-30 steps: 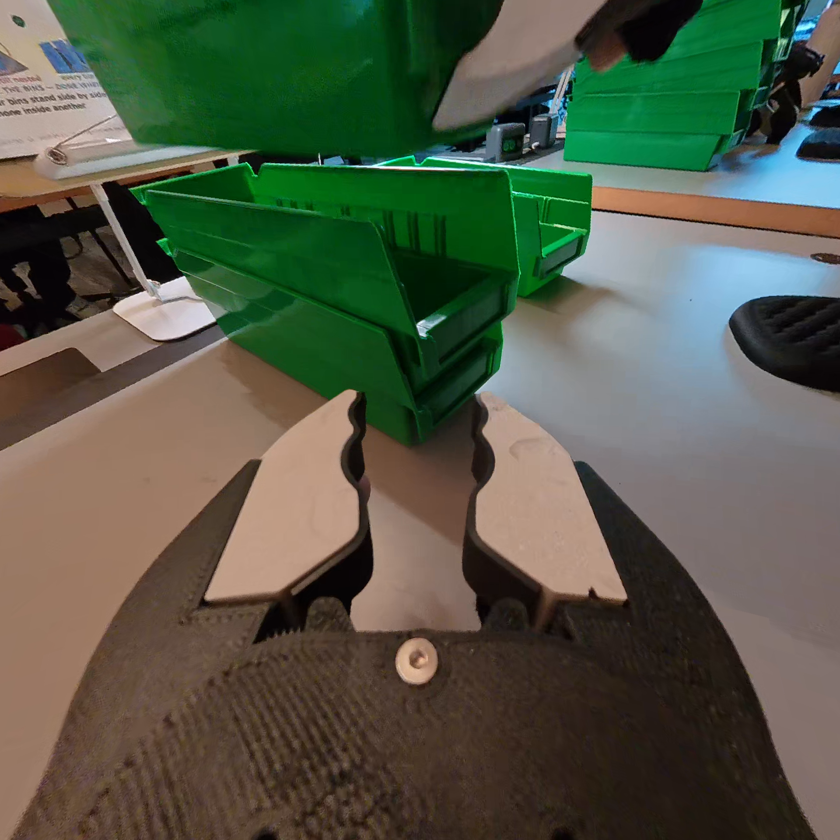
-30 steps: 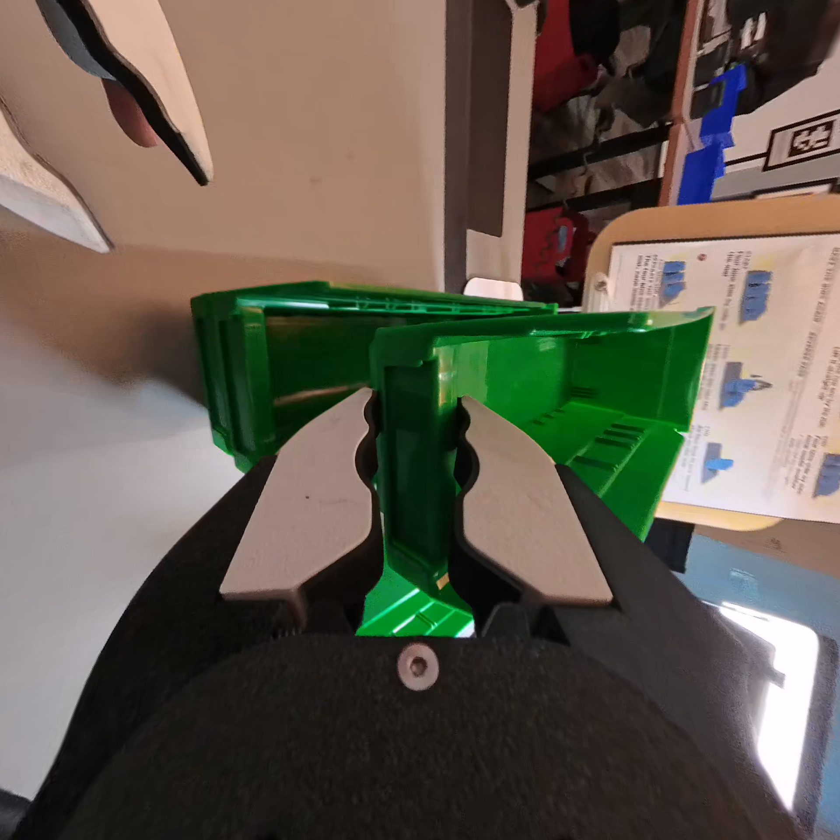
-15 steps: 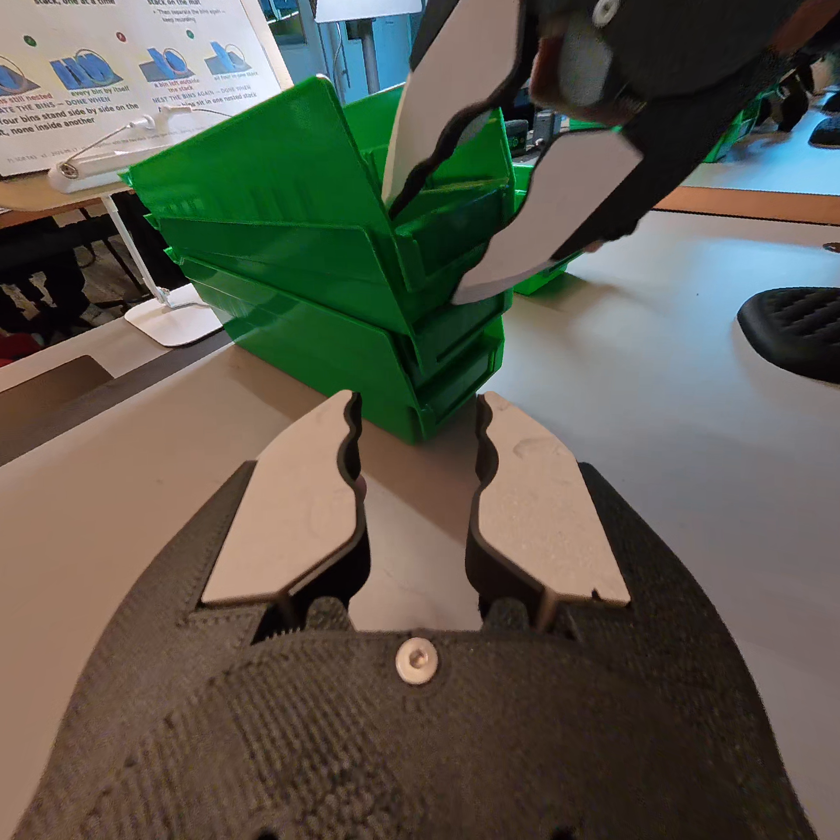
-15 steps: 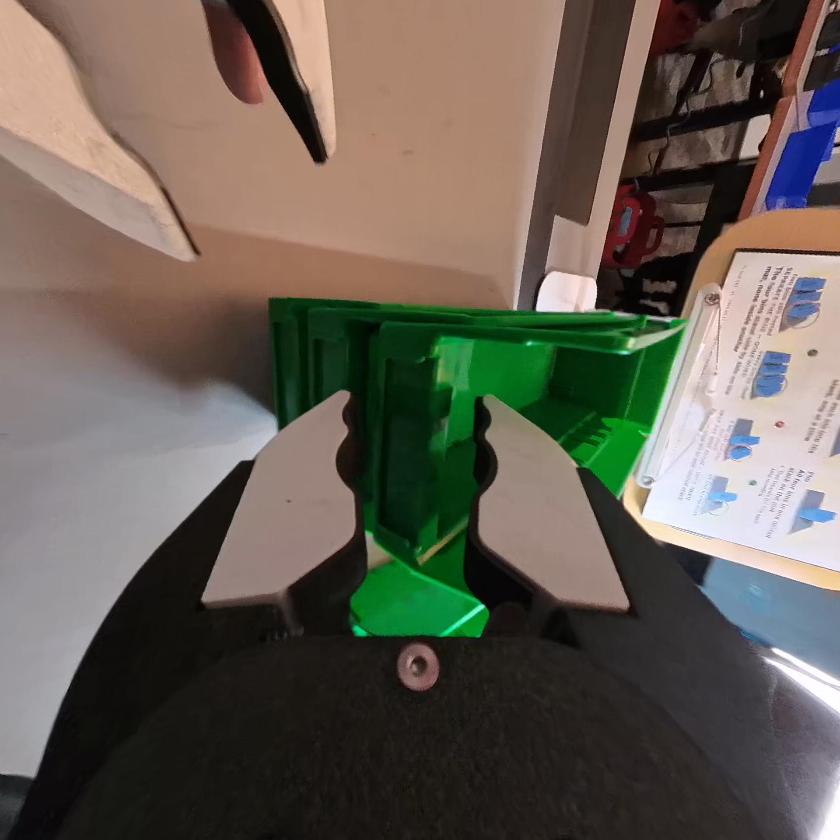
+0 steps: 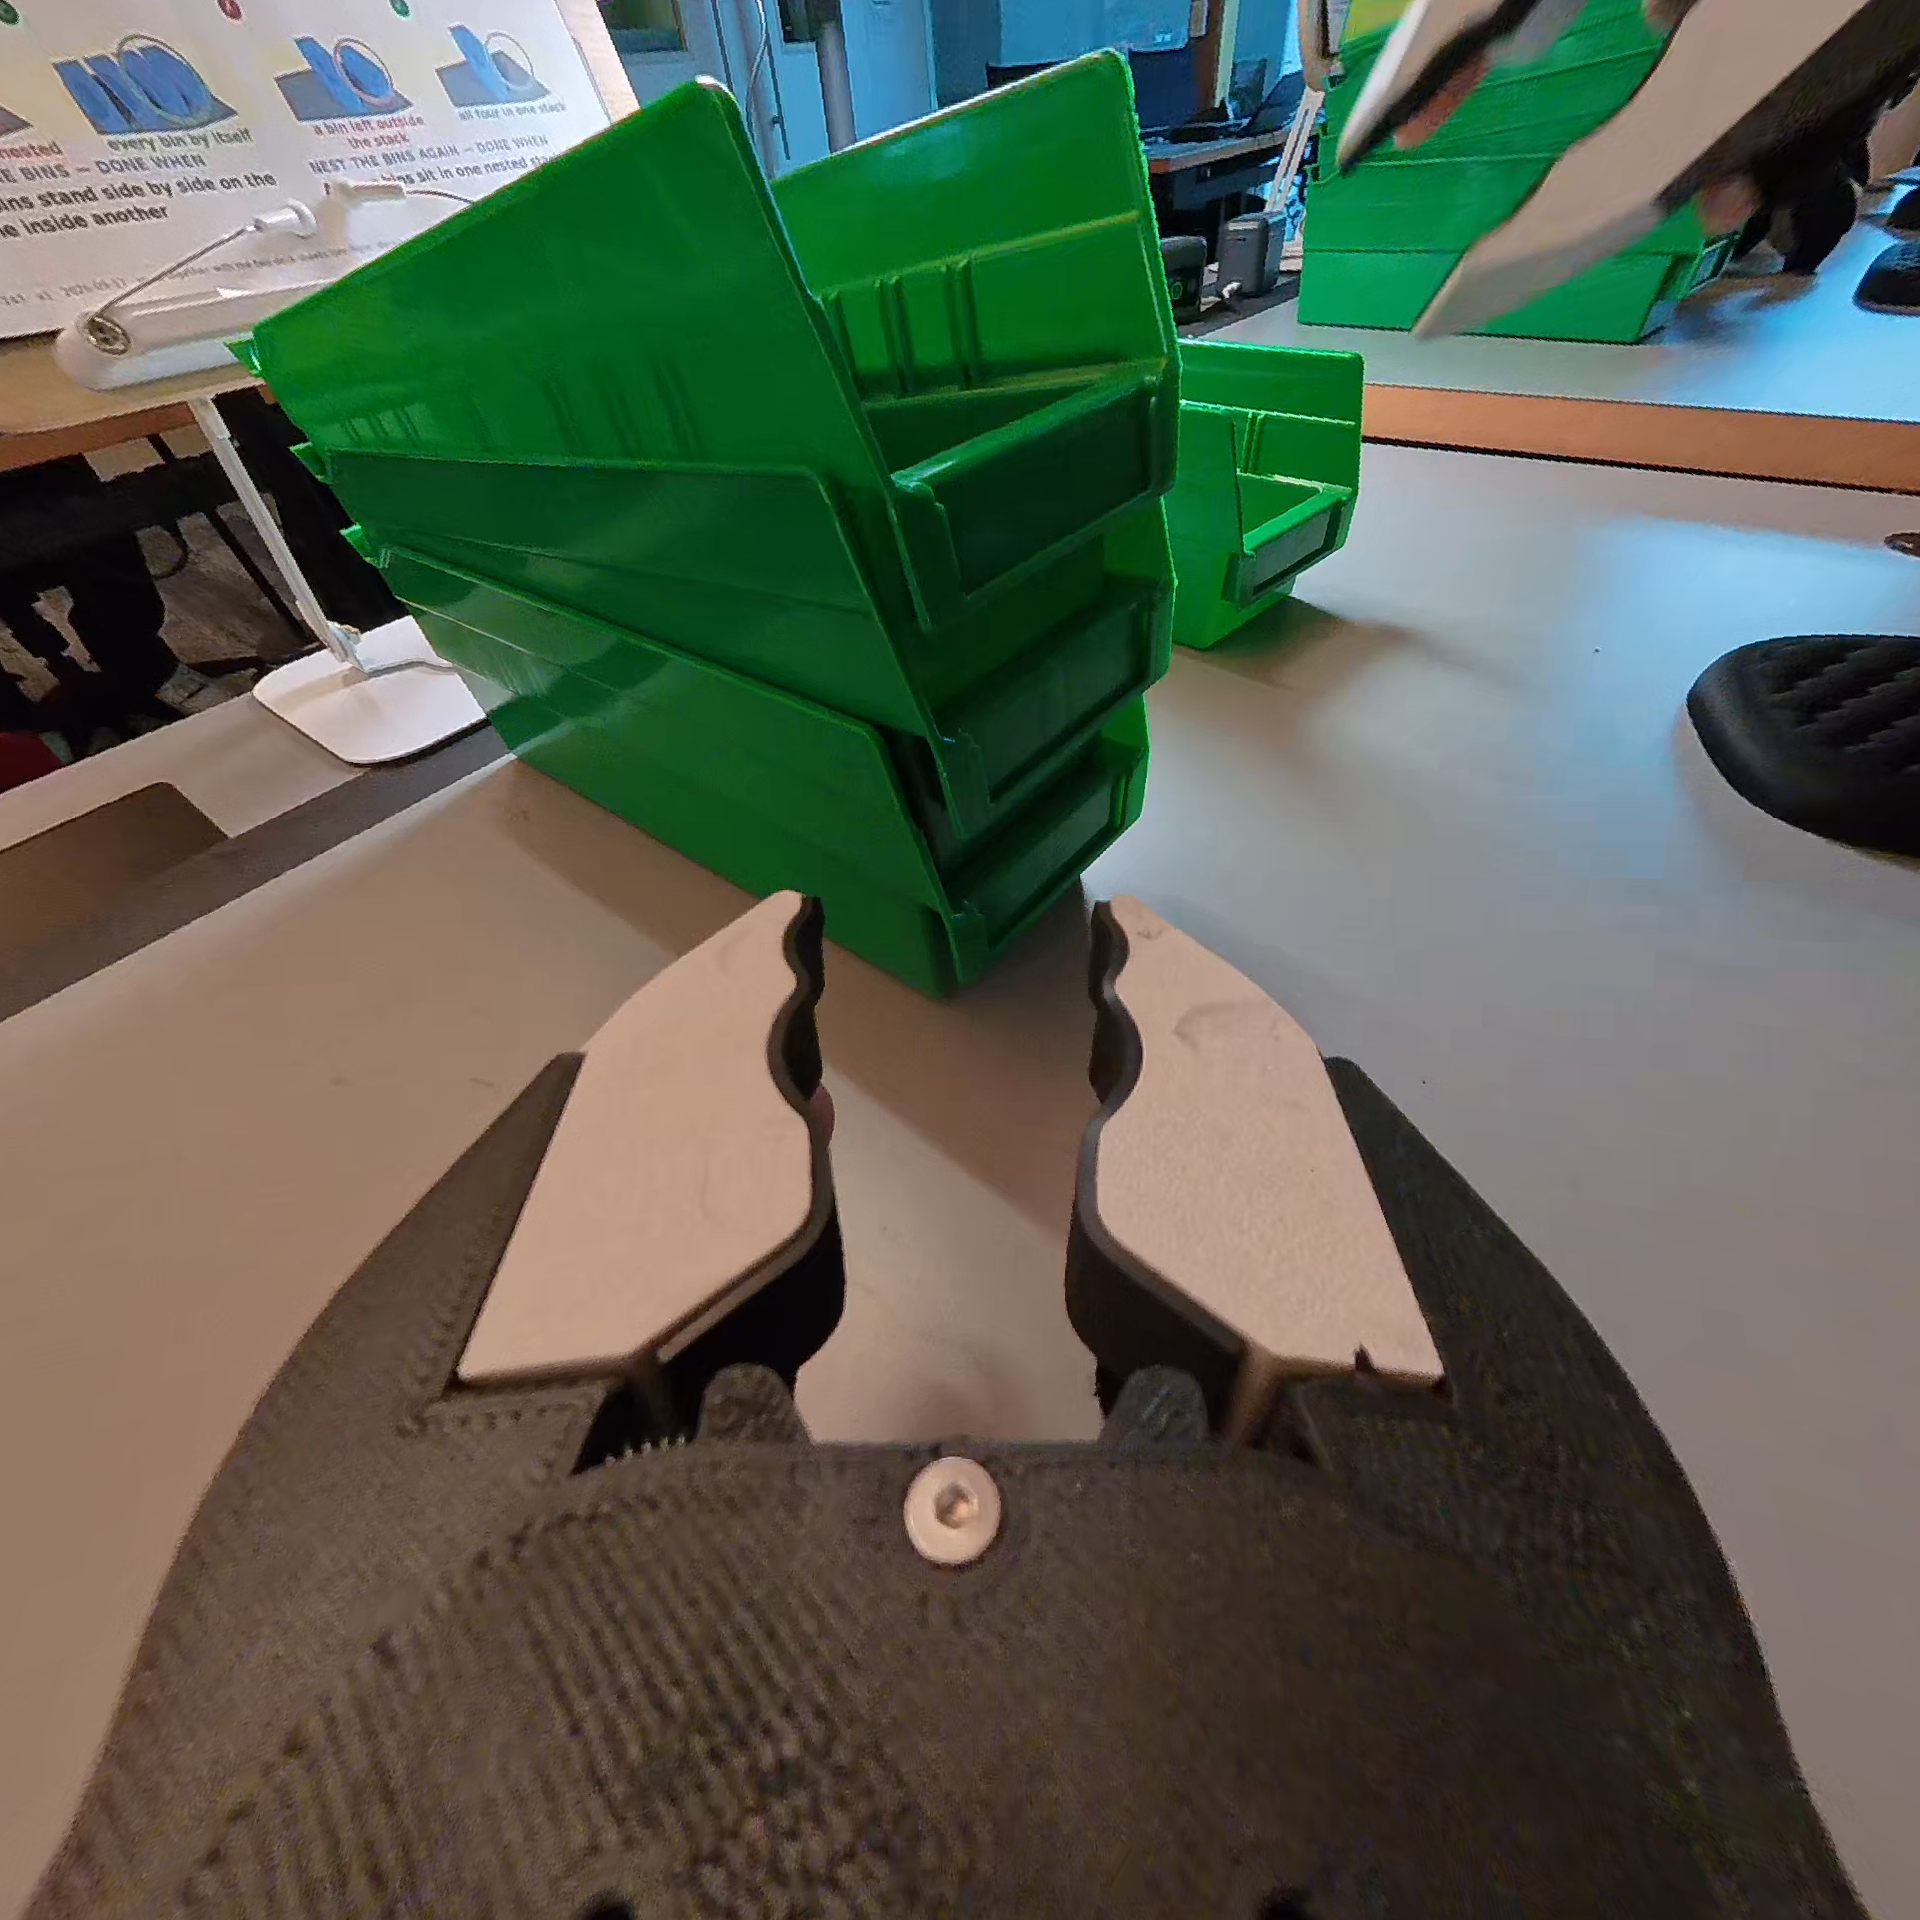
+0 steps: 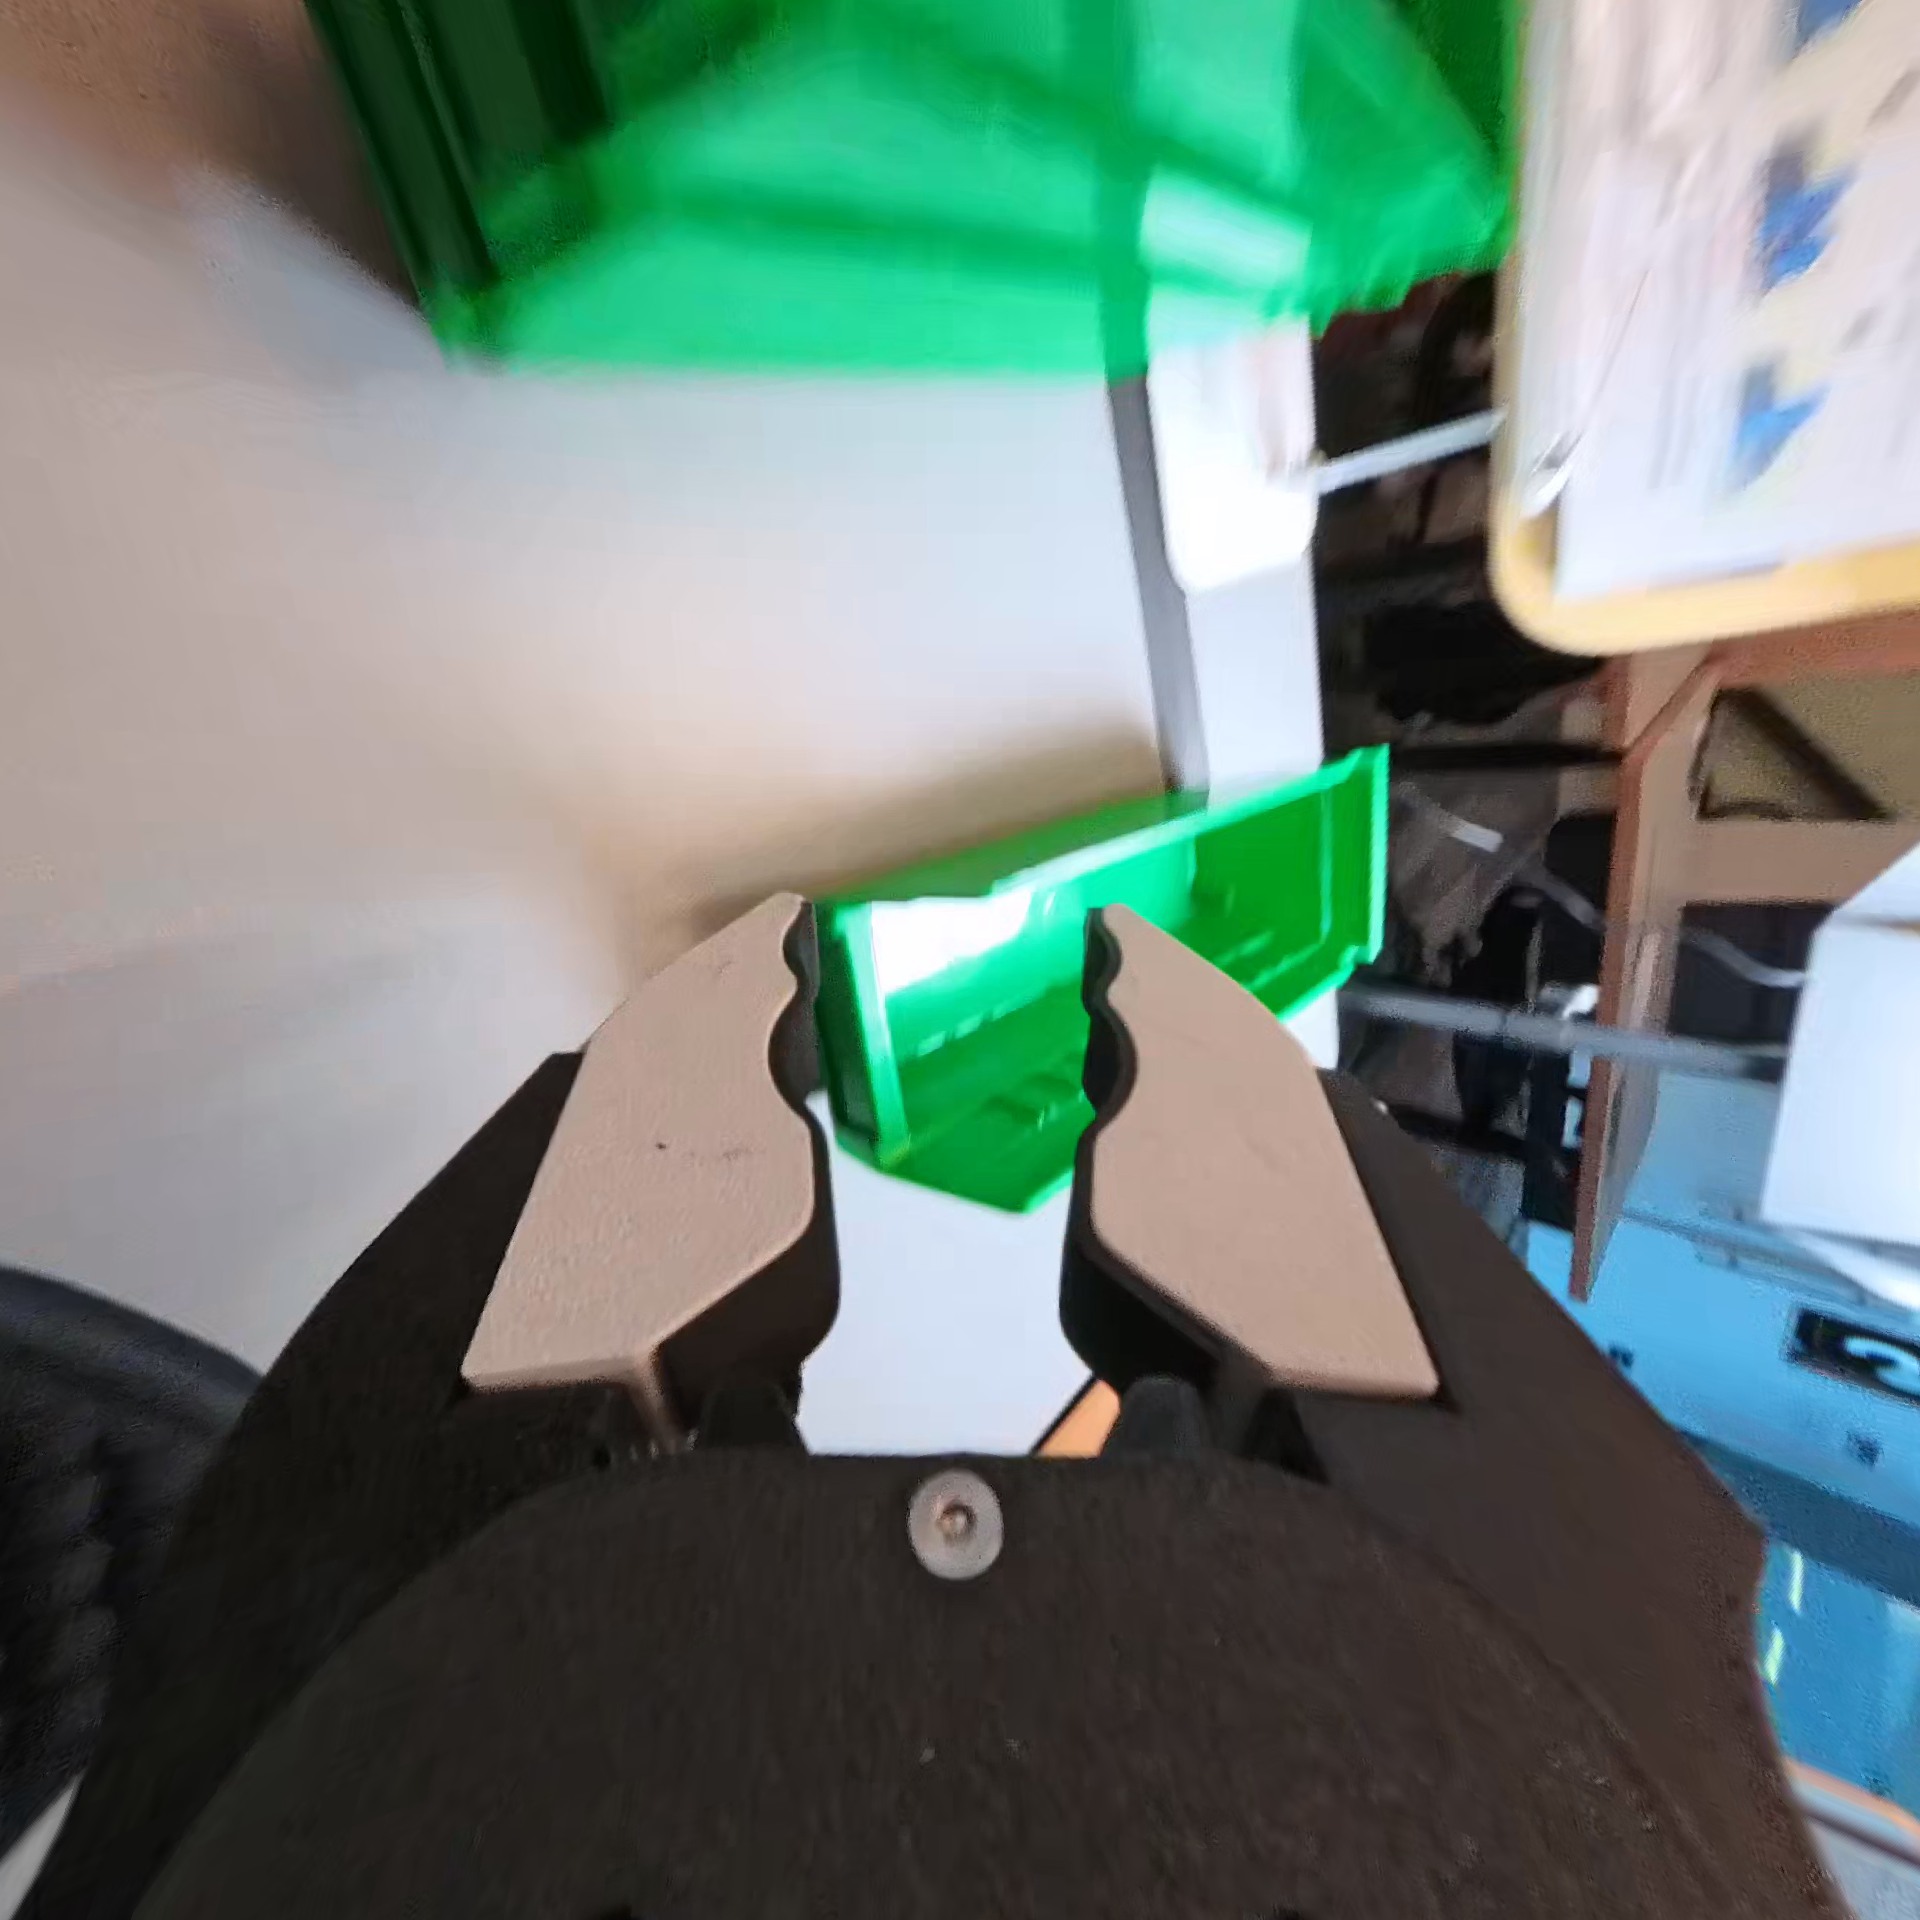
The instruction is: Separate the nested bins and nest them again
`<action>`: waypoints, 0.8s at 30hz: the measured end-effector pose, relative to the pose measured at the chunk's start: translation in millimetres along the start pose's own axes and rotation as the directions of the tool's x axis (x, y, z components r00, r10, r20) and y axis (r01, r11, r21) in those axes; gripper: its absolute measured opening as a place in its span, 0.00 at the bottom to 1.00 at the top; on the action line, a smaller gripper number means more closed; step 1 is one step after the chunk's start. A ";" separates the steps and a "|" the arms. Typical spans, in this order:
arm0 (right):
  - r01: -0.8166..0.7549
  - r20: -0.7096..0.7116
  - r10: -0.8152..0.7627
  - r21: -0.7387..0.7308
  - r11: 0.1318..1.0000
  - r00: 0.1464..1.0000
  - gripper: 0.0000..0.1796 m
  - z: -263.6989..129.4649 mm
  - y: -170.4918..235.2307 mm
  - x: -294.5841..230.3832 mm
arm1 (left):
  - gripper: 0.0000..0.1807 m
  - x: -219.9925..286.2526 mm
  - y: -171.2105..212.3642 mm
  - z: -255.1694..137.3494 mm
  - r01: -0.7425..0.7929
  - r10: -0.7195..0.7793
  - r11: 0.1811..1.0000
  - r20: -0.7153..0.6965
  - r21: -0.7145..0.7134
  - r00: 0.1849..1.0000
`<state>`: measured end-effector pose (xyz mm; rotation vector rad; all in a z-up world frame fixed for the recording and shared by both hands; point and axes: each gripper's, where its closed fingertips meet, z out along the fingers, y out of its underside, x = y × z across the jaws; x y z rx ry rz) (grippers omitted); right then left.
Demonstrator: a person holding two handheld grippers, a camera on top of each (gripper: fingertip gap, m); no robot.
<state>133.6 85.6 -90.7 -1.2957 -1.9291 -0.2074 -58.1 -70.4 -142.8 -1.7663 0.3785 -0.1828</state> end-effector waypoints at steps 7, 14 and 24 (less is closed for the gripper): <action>0.026 0.088 -0.015 -0.130 0.991 0.996 0.30 65.8 77.9 -27.8 | 0.29 3.5 1.7 1.1 -0.005 0.005 1.000 0.004 -0.005 1.000; 0.087 0.186 -0.044 -0.229 0.969 0.981 0.16 120.8 103.3 -42.3 | 0.29 11.7 11.8 1.8 -0.040 0.040 0.998 -0.011 -0.041 0.999; 0.062 0.098 -0.054 -0.083 0.995 0.994 0.15 39.5 35.3 -12.7 | 0.29 18.0 15.7 4.1 -0.048 0.046 0.997 -0.035 -0.057 0.998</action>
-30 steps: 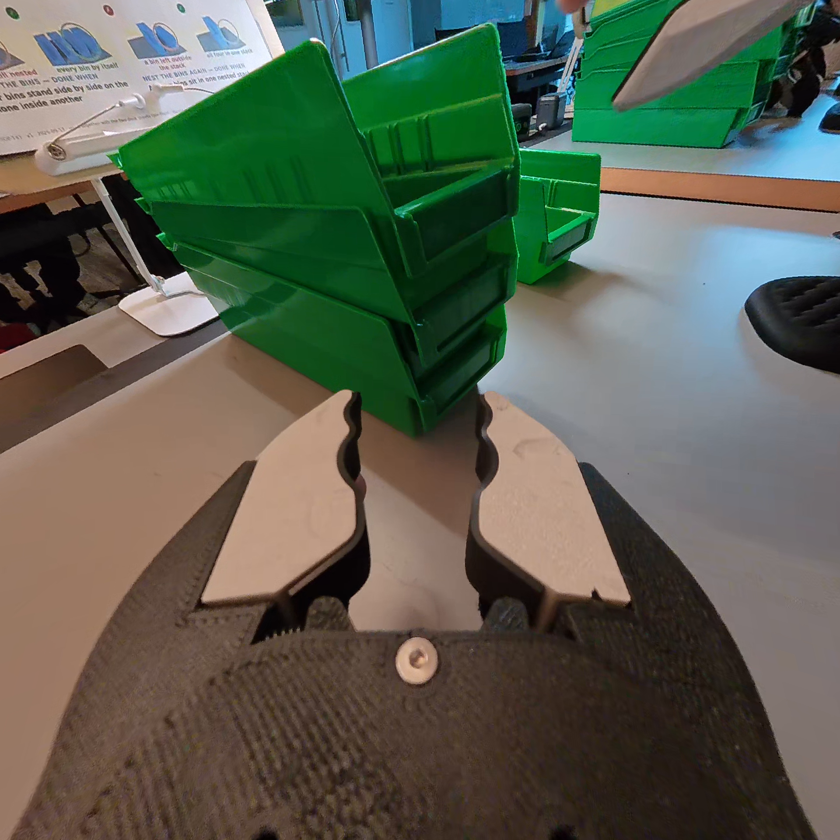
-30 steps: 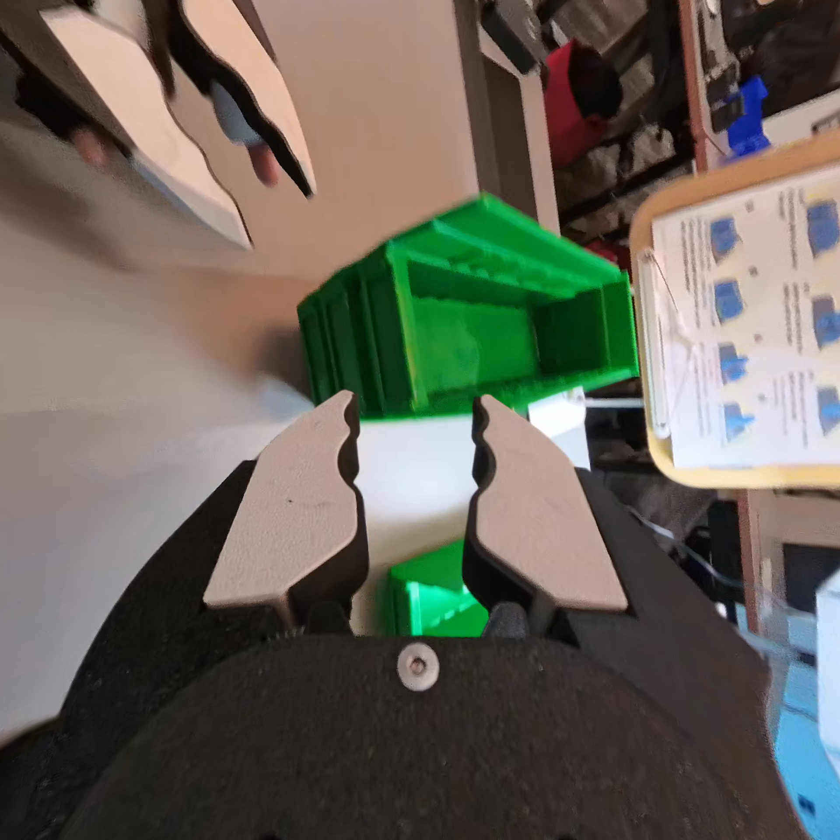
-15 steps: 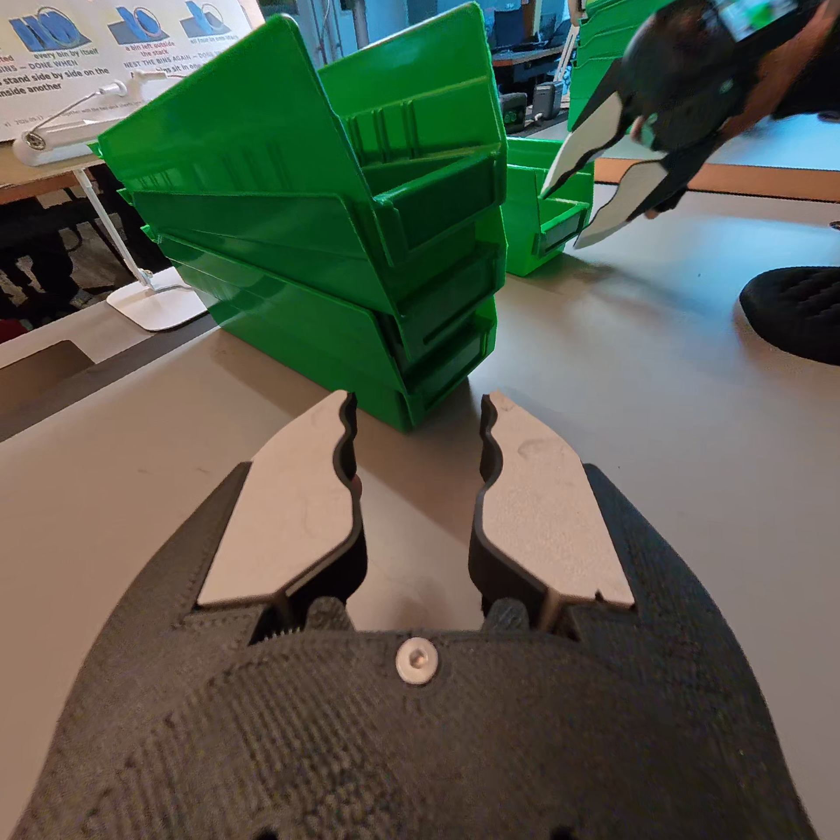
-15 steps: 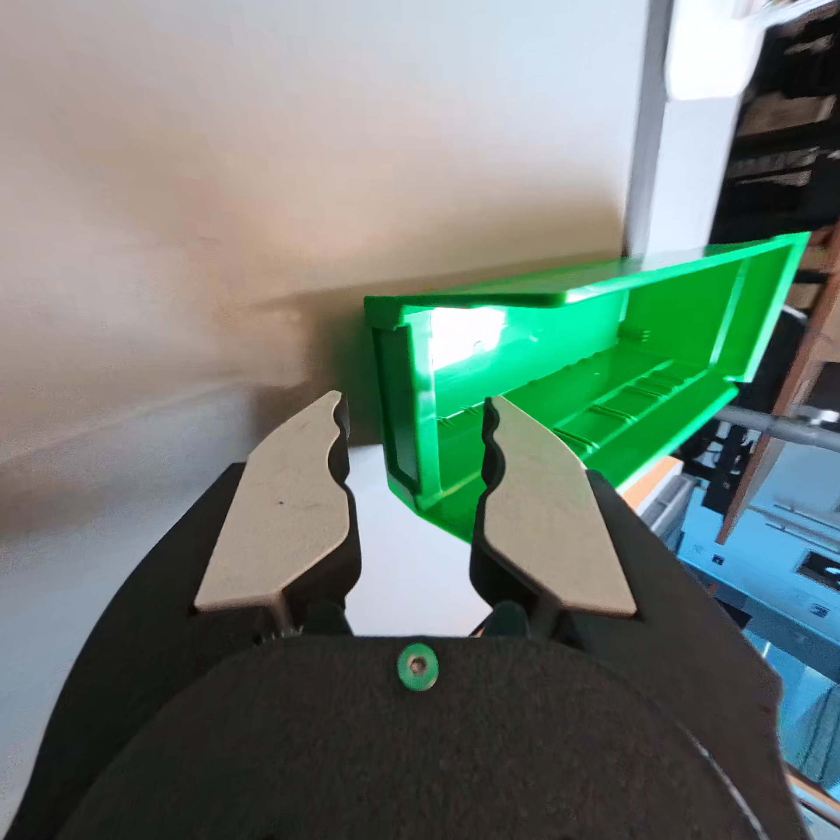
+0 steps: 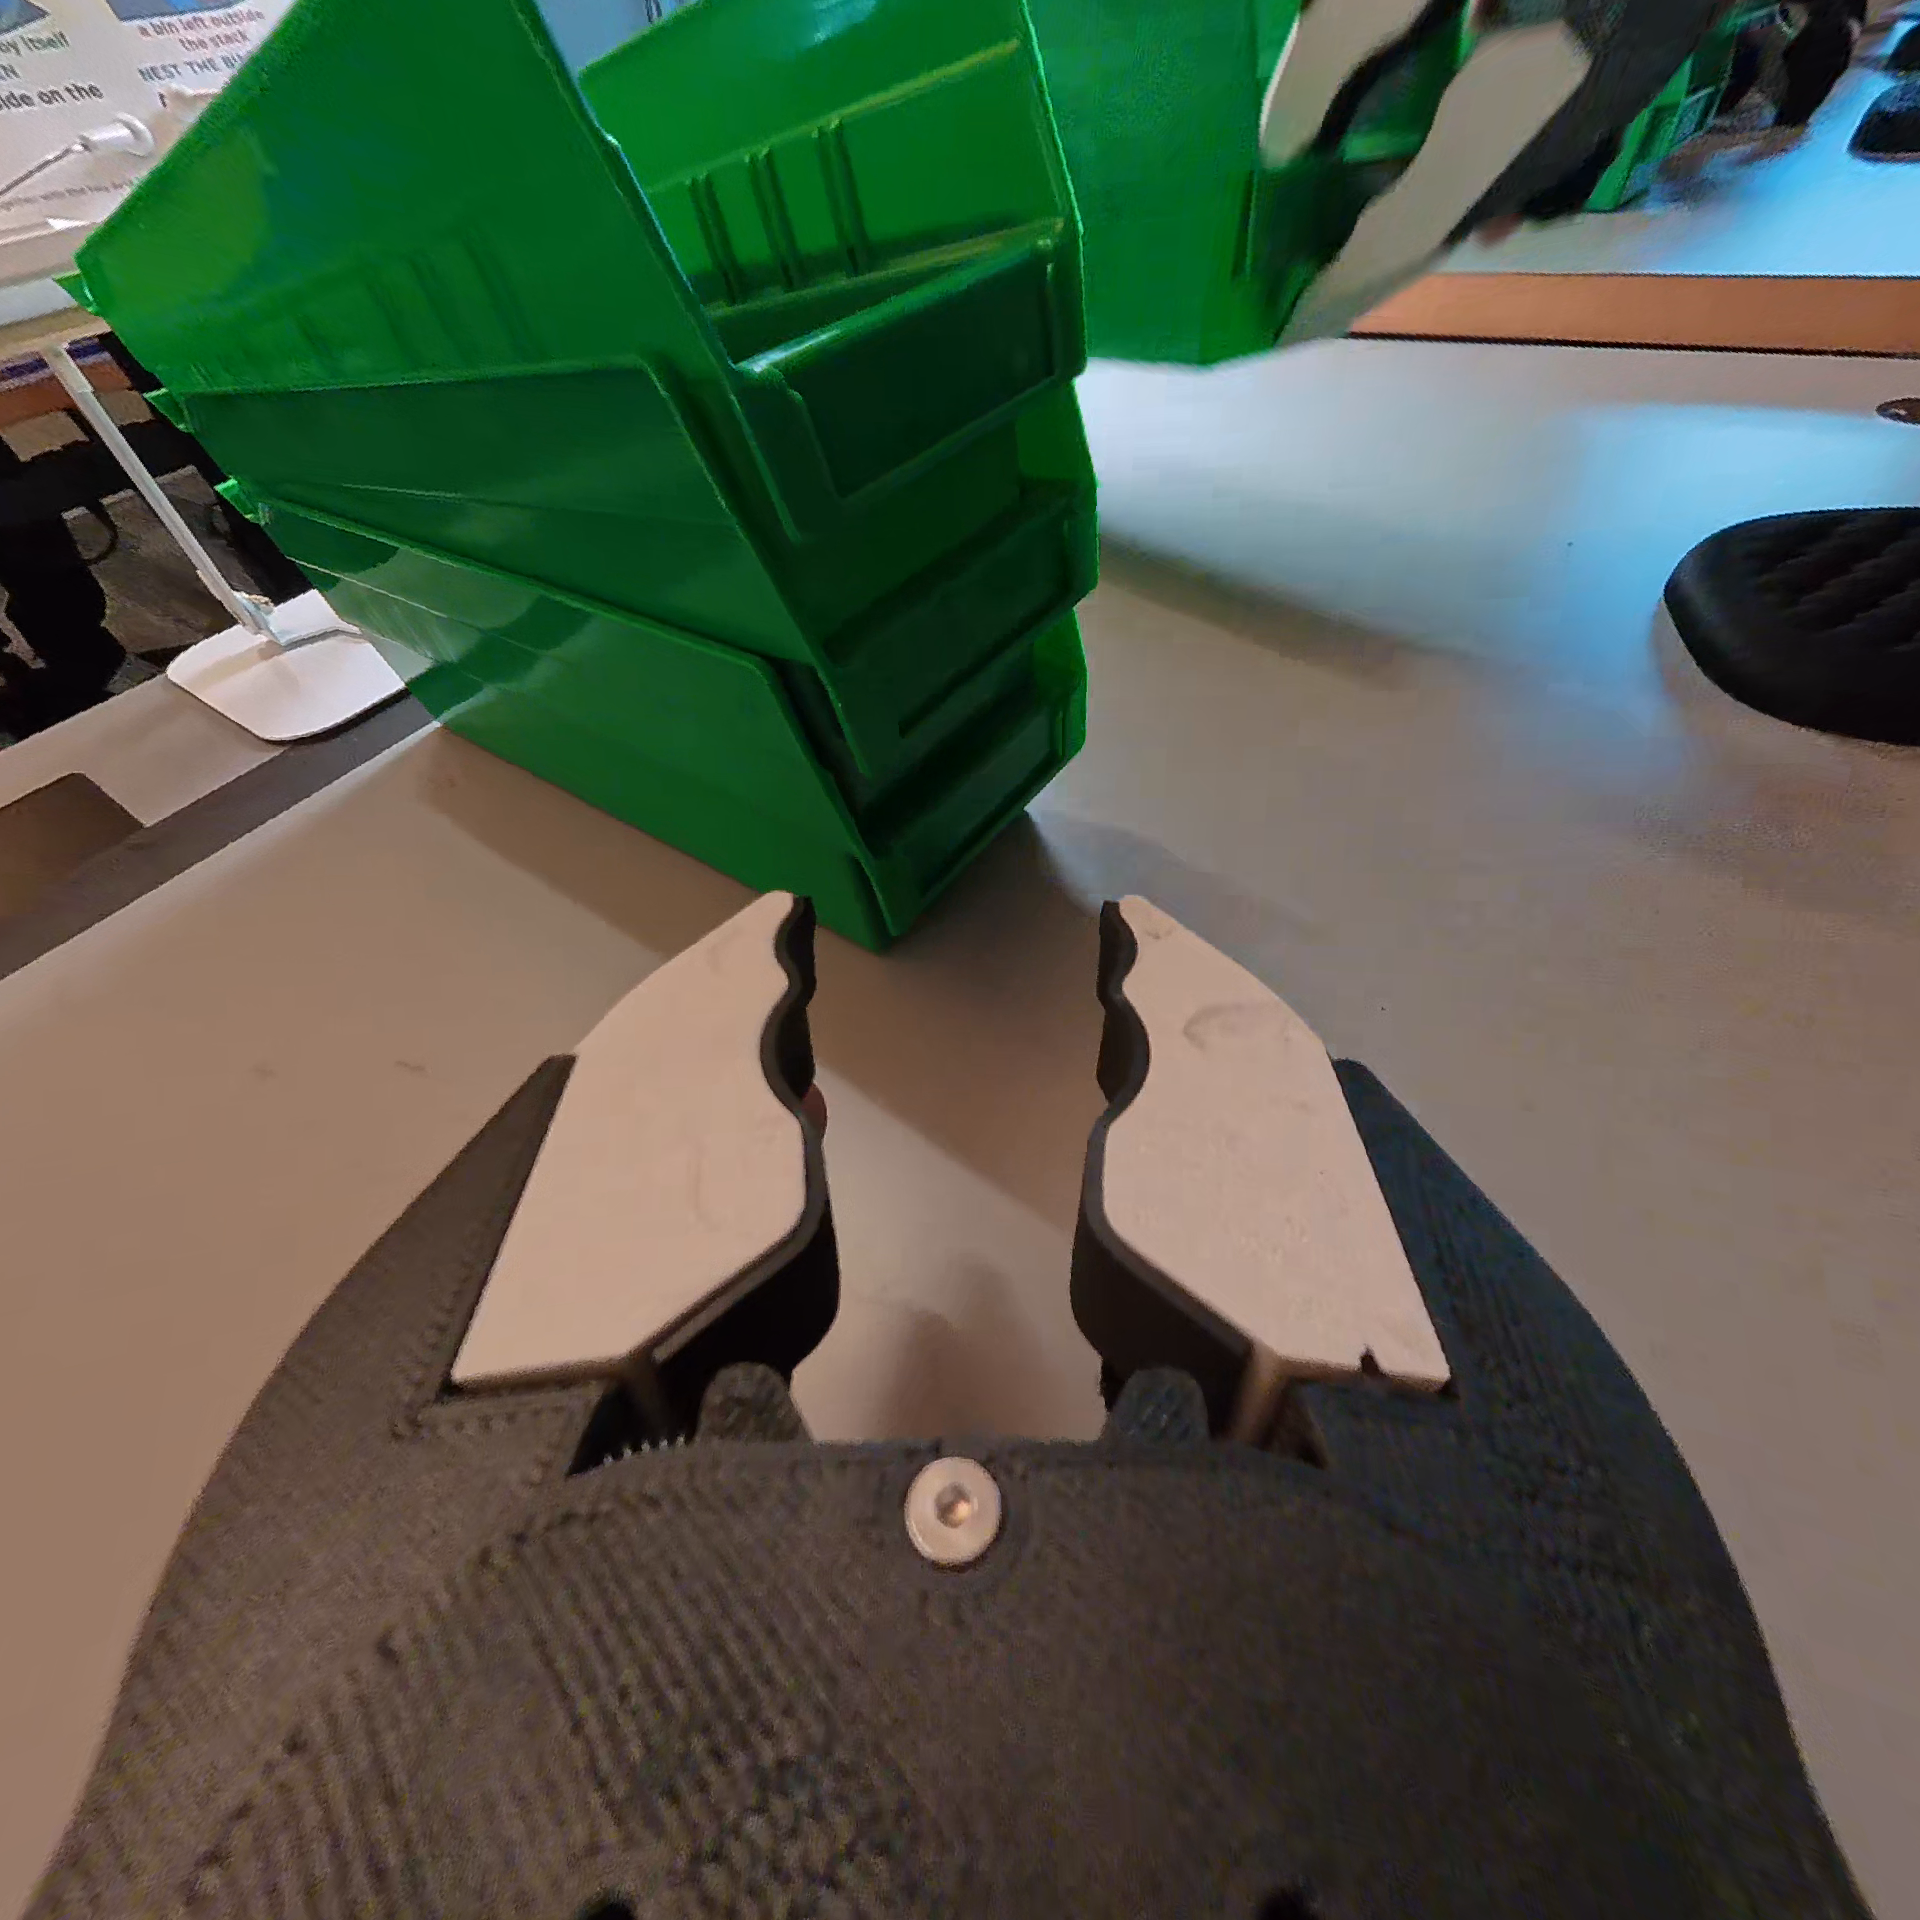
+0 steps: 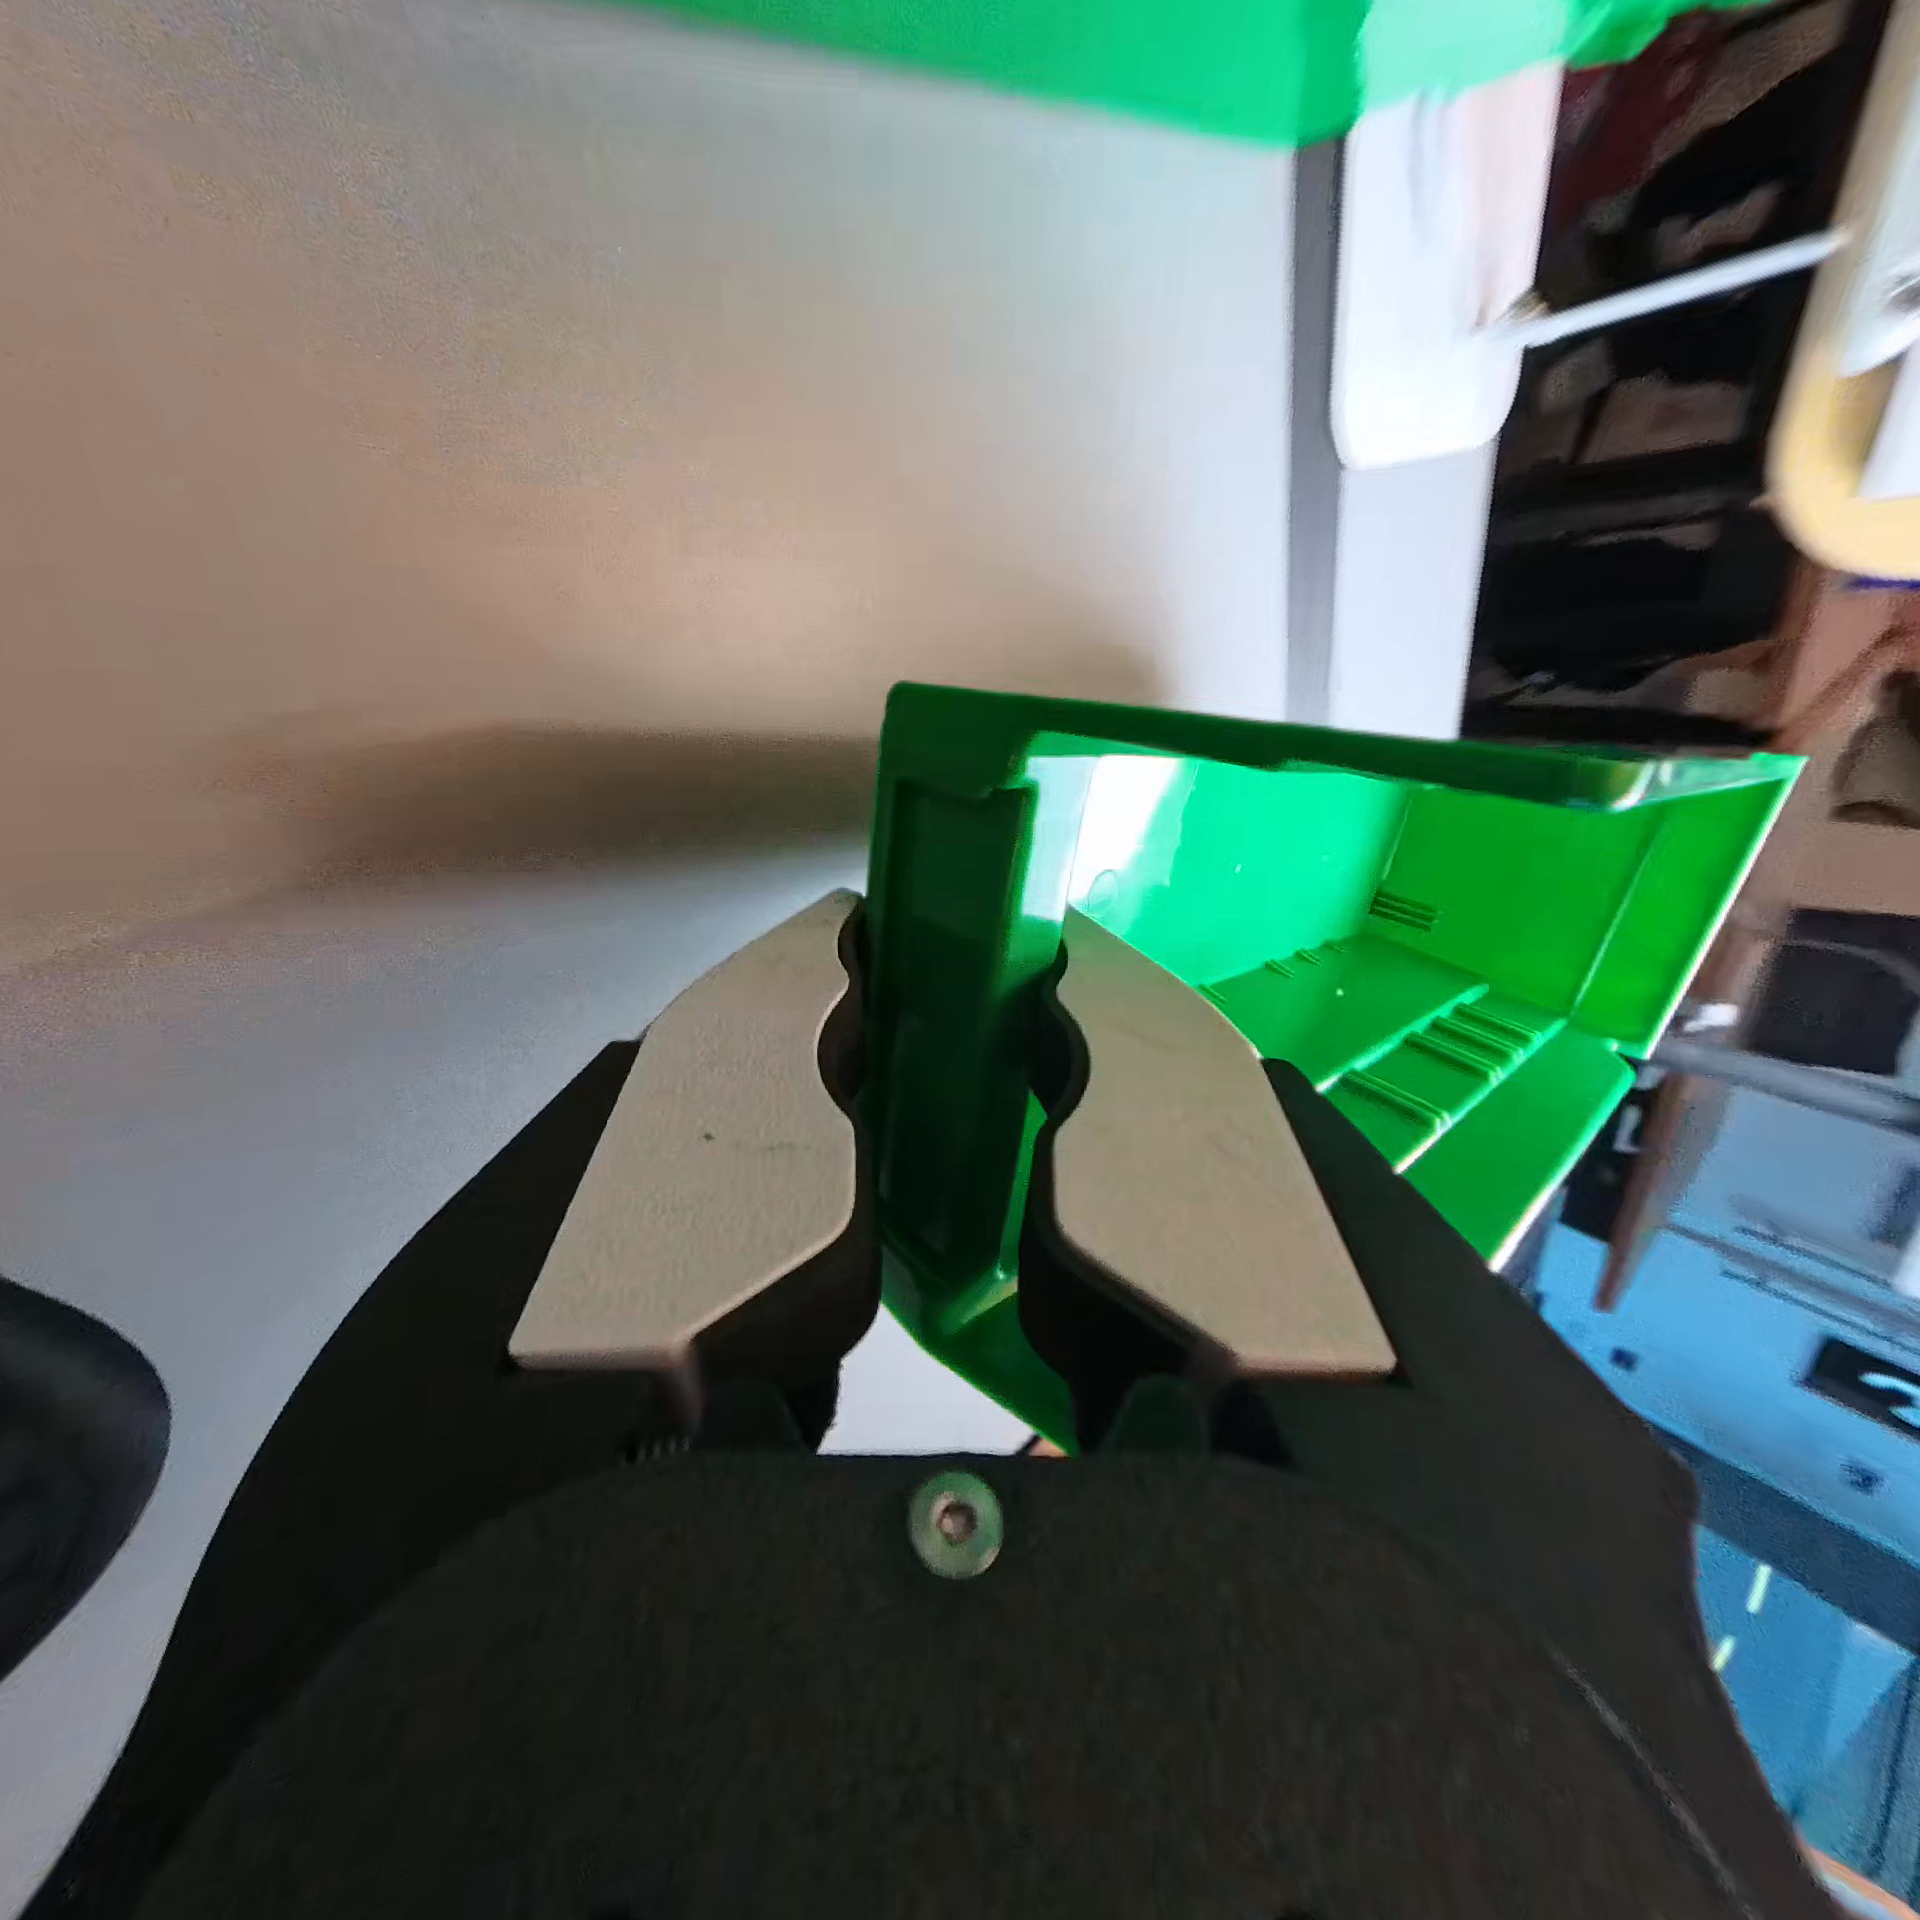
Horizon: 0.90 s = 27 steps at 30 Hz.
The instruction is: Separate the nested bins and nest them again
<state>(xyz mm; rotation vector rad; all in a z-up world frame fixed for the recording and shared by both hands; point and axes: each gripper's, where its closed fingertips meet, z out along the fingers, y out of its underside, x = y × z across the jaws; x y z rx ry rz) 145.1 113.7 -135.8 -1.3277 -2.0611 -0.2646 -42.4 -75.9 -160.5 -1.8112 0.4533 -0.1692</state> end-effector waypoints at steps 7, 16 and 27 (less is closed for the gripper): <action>0.097 -0.072 -0.084 0.193 0.976 0.994 0.16 -94.7 -99.6 40.6 | 0.29 4.5 -1.7 -0.8 -0.005 0.005 1.000 0.009 0.006 1.000; 0.164 0.026 -0.169 0.146 0.976 0.985 0.16 -99.2 -193.4 50.6 | 0.30 11.2 -1.7 -2.0 -0.032 0.032 0.999 -0.001 0.006 0.999; 0.198 0.055 -0.200 0.036 0.980 0.978 0.15 -27.9 -209.7 30.1 | 0.30 7.8 -5.9 -5.4 -0.033 0.033 0.999 0.007 0.023 0.999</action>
